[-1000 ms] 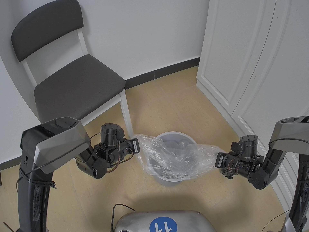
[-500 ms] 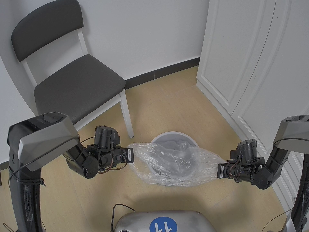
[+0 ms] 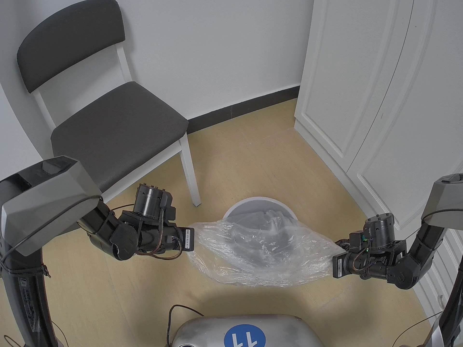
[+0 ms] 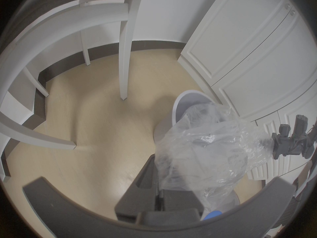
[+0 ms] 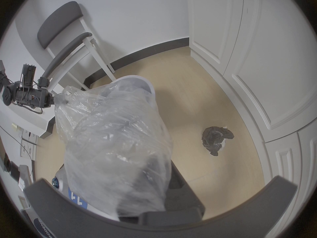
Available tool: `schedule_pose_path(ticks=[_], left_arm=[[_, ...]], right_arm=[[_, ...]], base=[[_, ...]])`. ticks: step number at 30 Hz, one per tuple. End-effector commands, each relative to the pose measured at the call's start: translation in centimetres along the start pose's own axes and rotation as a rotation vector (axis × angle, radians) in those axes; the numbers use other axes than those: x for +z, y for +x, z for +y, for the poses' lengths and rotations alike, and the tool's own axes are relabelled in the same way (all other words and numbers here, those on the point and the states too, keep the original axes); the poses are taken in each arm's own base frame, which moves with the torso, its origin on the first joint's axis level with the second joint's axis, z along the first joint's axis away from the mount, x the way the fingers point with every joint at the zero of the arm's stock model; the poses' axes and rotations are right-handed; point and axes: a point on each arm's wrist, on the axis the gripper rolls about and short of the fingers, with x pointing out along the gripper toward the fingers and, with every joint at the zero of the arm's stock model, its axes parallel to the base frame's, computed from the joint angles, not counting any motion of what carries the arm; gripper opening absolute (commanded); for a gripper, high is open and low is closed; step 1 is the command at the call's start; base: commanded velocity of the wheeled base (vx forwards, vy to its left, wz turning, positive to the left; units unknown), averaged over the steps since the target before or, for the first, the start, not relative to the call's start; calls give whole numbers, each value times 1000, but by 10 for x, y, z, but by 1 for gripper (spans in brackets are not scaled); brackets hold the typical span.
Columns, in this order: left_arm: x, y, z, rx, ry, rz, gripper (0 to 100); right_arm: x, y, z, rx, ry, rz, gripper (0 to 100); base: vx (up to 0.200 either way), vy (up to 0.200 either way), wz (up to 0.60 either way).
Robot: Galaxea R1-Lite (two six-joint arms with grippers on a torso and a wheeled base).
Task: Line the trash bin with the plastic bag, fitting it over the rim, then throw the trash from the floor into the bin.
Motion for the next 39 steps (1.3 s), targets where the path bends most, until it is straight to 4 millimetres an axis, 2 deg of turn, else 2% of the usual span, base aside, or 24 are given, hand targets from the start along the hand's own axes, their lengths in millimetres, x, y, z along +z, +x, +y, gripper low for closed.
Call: schedule_pose_path(ticks=[1, 9, 13, 21, 24, 26, 27, 29, 30, 39], left_arm=[[8, -9, -3, -10, 5, -26, 0], [7, -13, -1, 1, 18, 4, 0], [4, -10, -1, 2, 21, 19, 0], [-9, 22, 3, 16, 18, 70, 0], [-4, 26, 5, 17, 14, 54, 0], [-4, 28, 6, 18, 11, 53, 0], [-5, 35, 7, 20, 9, 48, 0], [-4, 36, 8, 21, 8, 48, 0], [-3, 39, 8, 22, 8, 43, 0], [1, 53, 12, 21, 5, 14, 0]], right_arm=[[2, -9, 0, 3, -5, -9, 0], [1, -21, -1, -3, -56, 58, 0], [-2, -19, 0, -2, -59, 88, 0], [-10, 12, -1, -15, -44, 139, 0], [-12, 27, -2, -20, -12, 137, 0], [-12, 30, -2, -22, 0, 134, 0], [-13, 42, 0, -19, 37, 100, 0], [-14, 43, 0, -18, 38, 100, 0], [-17, 53, 3, -5, 64, 60, 0], [-29, 74, 7, 17, 79, -21, 0]], base=[[0, 0, 0], [0, 0, 0], [0, 0, 0], [0, 0, 0], [0, 0, 0], [0, 0, 0], [0, 0, 0], [0, 0, 0], [0, 0, 0], [0, 0, 0]])
